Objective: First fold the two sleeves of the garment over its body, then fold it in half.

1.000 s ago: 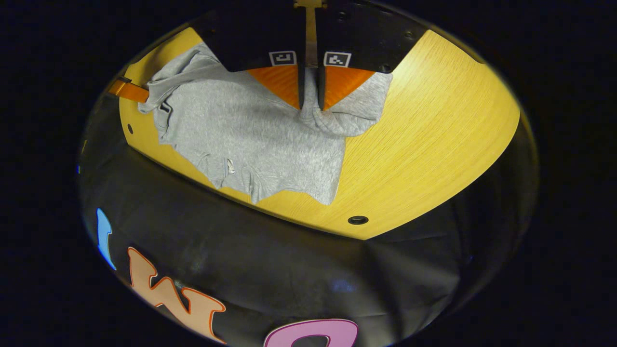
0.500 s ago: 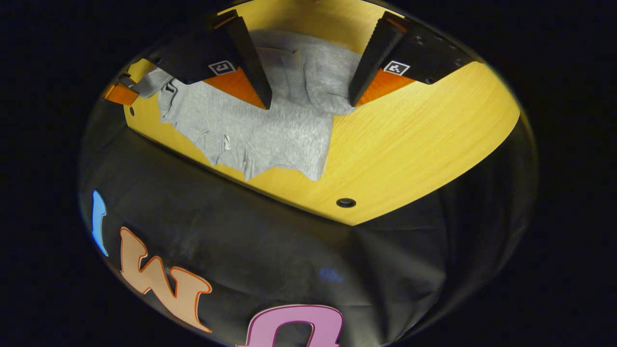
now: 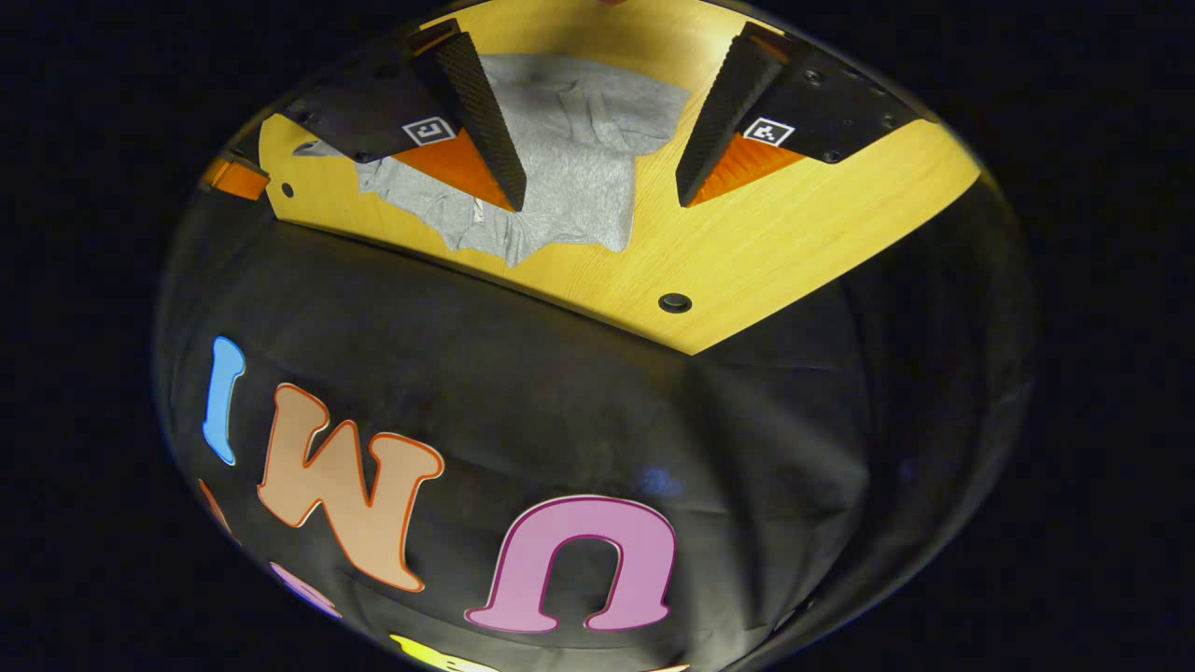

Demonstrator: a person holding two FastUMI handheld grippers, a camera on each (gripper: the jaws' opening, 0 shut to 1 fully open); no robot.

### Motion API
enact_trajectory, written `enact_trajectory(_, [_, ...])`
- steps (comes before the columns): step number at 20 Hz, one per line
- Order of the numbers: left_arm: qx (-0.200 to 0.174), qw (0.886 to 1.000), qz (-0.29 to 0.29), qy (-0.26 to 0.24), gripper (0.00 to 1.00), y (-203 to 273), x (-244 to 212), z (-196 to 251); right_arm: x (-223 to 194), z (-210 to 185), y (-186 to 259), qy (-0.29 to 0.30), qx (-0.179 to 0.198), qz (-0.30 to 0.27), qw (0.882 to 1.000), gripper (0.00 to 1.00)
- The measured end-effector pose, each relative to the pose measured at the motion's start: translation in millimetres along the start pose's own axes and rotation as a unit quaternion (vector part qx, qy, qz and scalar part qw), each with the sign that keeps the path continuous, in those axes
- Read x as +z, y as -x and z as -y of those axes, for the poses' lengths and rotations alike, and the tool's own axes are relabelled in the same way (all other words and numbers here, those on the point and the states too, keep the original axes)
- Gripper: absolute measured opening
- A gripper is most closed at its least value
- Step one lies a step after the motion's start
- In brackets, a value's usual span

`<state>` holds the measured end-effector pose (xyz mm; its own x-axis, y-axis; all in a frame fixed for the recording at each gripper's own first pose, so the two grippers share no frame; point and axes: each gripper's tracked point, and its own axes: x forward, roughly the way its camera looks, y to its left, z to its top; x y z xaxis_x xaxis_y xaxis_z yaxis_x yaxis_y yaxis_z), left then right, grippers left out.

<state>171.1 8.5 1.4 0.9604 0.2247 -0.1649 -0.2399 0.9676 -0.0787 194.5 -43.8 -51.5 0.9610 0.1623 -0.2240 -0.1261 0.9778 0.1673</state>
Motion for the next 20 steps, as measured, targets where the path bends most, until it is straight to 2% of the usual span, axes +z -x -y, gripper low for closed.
enact_trajectory(3, [-0.028, 1.000, 0.008, 0.005, 0.95, 36, 8, 5, 14, -17, 38, 0.033, 0.002, 0.027, 0.999, 0.98])
enact_trajectory(4, [-0.036, 0.999, 0.009, 0.001, 0.95, 47, 10, 6, 20, -25, 50, 0.040, 0.004, 0.038, 0.998, 0.93])
enact_trajectory(5, [-0.040, 0.999, 0.012, -0.006, 0.95, 58, 10, 5, 21, -32, 62, 0.045, 0.006, 0.045, 0.998, 0.97])
enact_trajectory(6, [-0.043, 0.999, 0.012, -0.014, 0.95, 69, 10, 3, 20, -38, 73, 0.047, 0.010, 0.048, 0.998, 0.97])
enact_trajectory(7, [-0.048, 0.999, 0.012, -0.022, 0.95, 79, 10, 3, 17, -42, 83, 0.047, 0.008, 0.051, 0.998, 0.94])
enact_trajectory(8, [-0.050, 0.998, 0.014, -0.028, 0.95, 90, 10, 2, 15, -43, 93, 0.046, 0.002, 0.053, 0.998, 0.98])
enact_trajectory(12, [-0.076, 0.996, 0.015, -0.044, 0.95, 117, 4, 6, 2, -50, 133, 0.049, -0.013, 0.069, 0.996, 0.98])
enact_trajectory(16, [-0.087, 0.994, -0.006, -0.073, 0.95, 140, -21, 2, -24, -47, 166, 0.031, -0.037, 0.064, 0.997, 0.98])
enact_trajectory(20, [-0.100, 0.989, -0.032, -0.102, 0.95, 145, -45, 3, -36, -48, 183, 0.015, -0.044, 0.062, 0.997, 0.98])
